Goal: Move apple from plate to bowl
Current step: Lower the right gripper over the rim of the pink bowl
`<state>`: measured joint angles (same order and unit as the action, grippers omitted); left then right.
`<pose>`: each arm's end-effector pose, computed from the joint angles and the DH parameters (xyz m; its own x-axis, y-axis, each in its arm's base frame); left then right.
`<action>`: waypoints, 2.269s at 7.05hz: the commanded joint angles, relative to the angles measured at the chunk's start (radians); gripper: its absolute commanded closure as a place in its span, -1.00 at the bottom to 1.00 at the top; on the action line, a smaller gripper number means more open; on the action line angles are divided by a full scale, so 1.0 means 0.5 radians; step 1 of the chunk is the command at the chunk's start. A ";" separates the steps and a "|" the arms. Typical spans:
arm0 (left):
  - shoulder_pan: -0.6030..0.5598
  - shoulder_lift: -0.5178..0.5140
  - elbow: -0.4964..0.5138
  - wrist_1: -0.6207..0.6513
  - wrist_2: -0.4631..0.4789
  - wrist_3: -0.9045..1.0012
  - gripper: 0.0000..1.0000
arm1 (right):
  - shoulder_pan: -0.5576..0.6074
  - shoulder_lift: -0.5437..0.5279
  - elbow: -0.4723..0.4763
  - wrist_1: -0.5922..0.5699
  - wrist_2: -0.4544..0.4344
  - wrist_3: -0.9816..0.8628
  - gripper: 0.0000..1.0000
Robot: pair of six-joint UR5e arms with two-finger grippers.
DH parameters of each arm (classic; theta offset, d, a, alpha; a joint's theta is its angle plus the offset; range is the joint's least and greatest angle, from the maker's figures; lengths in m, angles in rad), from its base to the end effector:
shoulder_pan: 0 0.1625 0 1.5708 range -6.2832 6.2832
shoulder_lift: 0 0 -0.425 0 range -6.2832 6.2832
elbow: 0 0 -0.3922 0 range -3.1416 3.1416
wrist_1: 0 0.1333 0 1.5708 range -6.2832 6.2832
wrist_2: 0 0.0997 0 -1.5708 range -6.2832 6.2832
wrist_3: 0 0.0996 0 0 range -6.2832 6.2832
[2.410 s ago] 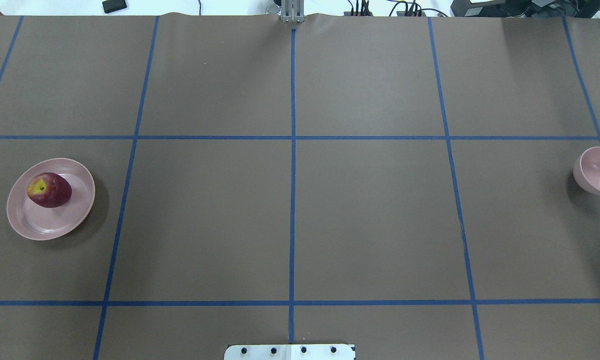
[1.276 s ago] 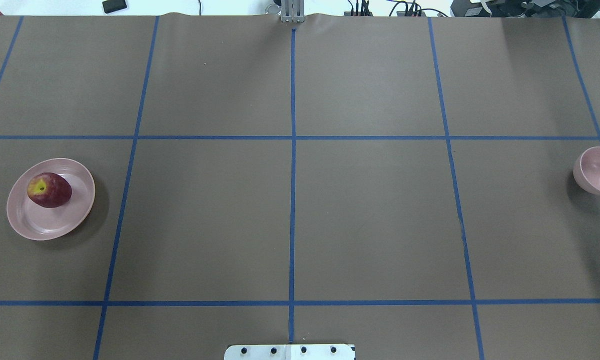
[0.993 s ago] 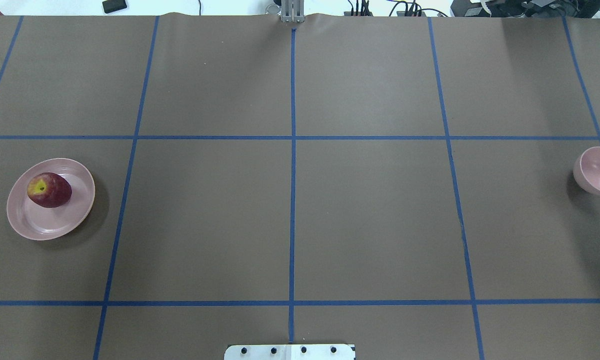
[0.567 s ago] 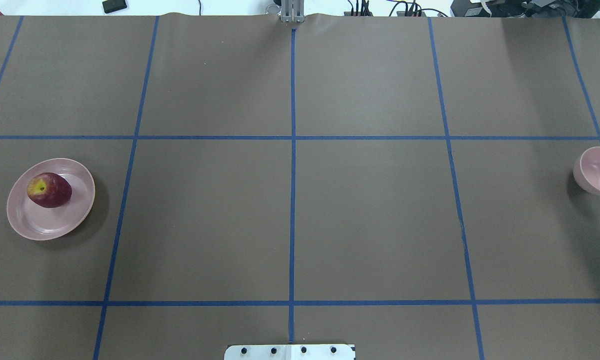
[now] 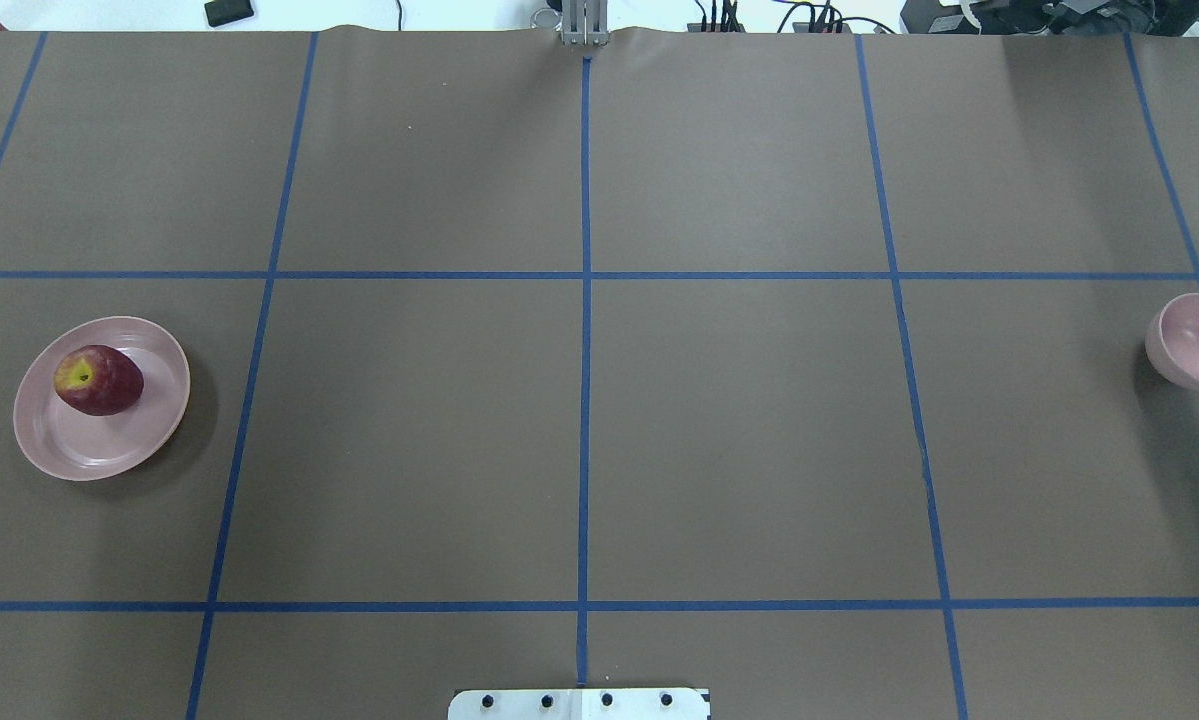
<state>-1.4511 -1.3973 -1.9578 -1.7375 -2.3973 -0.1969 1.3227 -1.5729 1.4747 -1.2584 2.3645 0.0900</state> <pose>-0.0086 -0.4317 0.5237 0.6493 0.1648 -0.7424 0.0165 0.9730 0.2303 -0.0628 -0.5016 0.6730 0.6615 -0.2327 0.7129 0.1812 0.9721 0.1491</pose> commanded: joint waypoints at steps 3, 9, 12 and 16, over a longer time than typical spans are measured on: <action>0.000 0.000 -0.005 -0.004 -0.001 -0.002 -0.96 | -0.001 0.013 -0.133 0.001 -0.026 -0.011 -1.00; 0.000 -0.003 -0.002 -0.010 -0.001 -0.002 -0.96 | -0.004 0.026 -0.154 0.001 -0.026 -0.005 -1.00; 0.000 -0.003 -0.002 -0.007 -0.001 -0.002 -0.96 | -0.007 0.035 -0.170 0.001 -0.023 -0.002 -0.81; -0.003 -0.003 -0.017 -0.007 -0.001 -0.005 -0.96 | -0.016 0.050 -0.216 0.001 -0.026 -0.005 0.44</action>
<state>-1.4515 -1.3990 -1.9639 -1.7411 -2.3976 -0.1994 1.3172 -1.5491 1.3713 -1.2579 2.3528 0.0876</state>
